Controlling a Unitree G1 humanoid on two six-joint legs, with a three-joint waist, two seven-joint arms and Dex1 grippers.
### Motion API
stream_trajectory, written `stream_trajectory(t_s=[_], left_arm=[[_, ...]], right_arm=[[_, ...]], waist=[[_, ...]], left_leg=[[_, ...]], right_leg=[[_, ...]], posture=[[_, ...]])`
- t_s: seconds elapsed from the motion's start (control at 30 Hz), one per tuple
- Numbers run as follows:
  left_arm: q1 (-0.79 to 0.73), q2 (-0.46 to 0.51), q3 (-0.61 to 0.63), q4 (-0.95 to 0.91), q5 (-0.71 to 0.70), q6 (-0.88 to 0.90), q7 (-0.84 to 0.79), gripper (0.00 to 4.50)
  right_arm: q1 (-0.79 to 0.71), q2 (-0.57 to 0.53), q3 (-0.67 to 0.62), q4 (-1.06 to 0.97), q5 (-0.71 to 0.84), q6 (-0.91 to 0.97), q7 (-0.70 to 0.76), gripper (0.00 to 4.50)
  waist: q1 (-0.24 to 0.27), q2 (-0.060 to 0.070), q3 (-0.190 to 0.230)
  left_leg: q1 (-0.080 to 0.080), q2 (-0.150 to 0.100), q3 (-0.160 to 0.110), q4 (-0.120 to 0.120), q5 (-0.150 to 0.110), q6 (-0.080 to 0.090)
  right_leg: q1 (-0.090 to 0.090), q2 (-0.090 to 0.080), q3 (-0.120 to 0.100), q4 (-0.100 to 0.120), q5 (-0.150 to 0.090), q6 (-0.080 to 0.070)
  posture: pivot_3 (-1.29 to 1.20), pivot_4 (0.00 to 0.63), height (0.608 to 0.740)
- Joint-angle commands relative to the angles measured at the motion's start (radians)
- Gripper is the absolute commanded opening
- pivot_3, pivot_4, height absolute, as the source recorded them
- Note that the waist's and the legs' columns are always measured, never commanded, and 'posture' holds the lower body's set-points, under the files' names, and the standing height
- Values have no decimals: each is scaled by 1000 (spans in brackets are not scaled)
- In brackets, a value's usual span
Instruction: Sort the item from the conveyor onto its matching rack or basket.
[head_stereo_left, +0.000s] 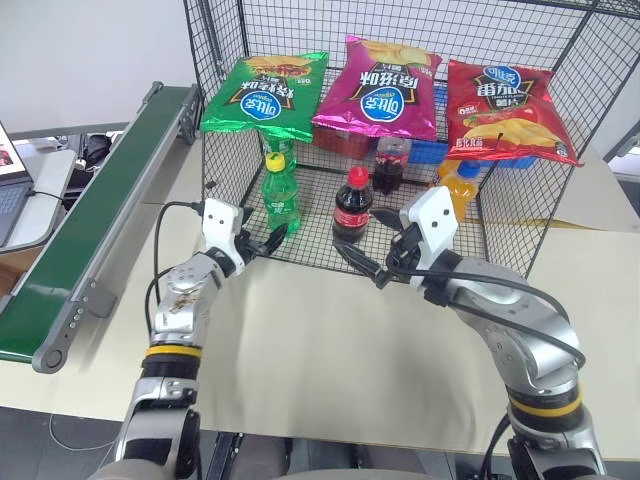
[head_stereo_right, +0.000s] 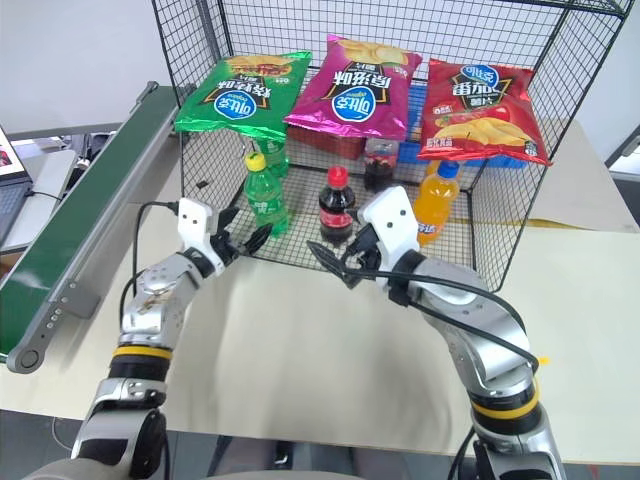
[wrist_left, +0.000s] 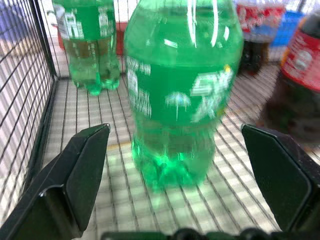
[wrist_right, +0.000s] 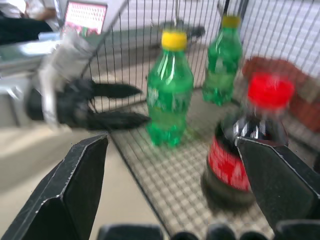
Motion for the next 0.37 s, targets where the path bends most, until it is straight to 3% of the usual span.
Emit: stream_trajectory(t_s=[0.03, 0.2, 0.37], left_arm=[[59, 114, -8, -219, -47, 125, -92, 4481], [107, 243, 33, -408, -126, 223, -169, 4481], [111, 234, 75, -486, -174, 259, -127, 4481]], right_arm=[[45, -56, -93, -91, 54, -16, 51, 4500], [129, -119, -206, -151, 118, -4, 77, 4500], [173, -118, -235, -170, 121, -14, 40, 4500]], waist=[[0, 0, 0], [2, 0, 0], [-1, 0, 0]], left_leg=[[0, 0, 0, 0, 0, 0], [1, 0, 0, 1, 0, -1], [1, 0, 0, 0, 0, 0]], right_leg=[[0, 0, 0, 0, 0, 0], [1, 0, 0, -1, 0, 0], [2, 0, 1, -4, 0, 1]], posture=[[0, 150, 740], [0, 150, 740], [0, 150, 740]])
